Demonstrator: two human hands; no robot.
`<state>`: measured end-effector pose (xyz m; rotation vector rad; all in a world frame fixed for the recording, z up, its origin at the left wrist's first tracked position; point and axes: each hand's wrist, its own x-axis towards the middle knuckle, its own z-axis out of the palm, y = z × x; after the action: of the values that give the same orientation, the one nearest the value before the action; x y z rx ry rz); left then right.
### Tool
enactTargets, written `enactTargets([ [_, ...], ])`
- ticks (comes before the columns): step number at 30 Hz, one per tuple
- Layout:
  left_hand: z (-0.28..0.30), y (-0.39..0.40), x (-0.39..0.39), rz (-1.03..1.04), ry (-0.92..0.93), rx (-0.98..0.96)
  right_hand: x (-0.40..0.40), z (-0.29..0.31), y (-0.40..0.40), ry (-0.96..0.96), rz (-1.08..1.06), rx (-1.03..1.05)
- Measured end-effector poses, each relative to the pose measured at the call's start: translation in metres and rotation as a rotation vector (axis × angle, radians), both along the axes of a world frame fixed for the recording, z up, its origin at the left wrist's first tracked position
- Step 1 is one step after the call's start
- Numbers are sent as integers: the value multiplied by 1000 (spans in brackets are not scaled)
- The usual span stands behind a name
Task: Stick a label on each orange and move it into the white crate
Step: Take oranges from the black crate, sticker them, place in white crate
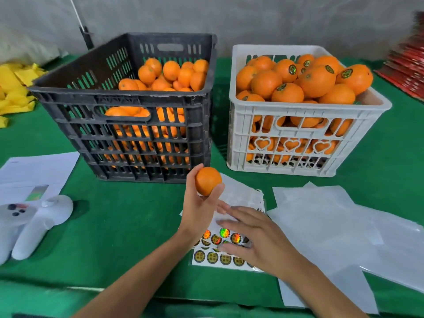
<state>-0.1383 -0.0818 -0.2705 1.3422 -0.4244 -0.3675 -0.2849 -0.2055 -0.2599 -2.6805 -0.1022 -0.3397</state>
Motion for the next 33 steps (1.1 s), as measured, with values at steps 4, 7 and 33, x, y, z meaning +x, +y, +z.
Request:
enactTargets([
  [4,2,0,-1,33,22,-60,-2,-5,1,-79,-17,-61],
  [7,2,1,-1,24,15,-46,-1,-5,2,-118,-28,-54],
  [33,3,1,-6,-6,-32,75,27,36,3,400,-232,858],
])
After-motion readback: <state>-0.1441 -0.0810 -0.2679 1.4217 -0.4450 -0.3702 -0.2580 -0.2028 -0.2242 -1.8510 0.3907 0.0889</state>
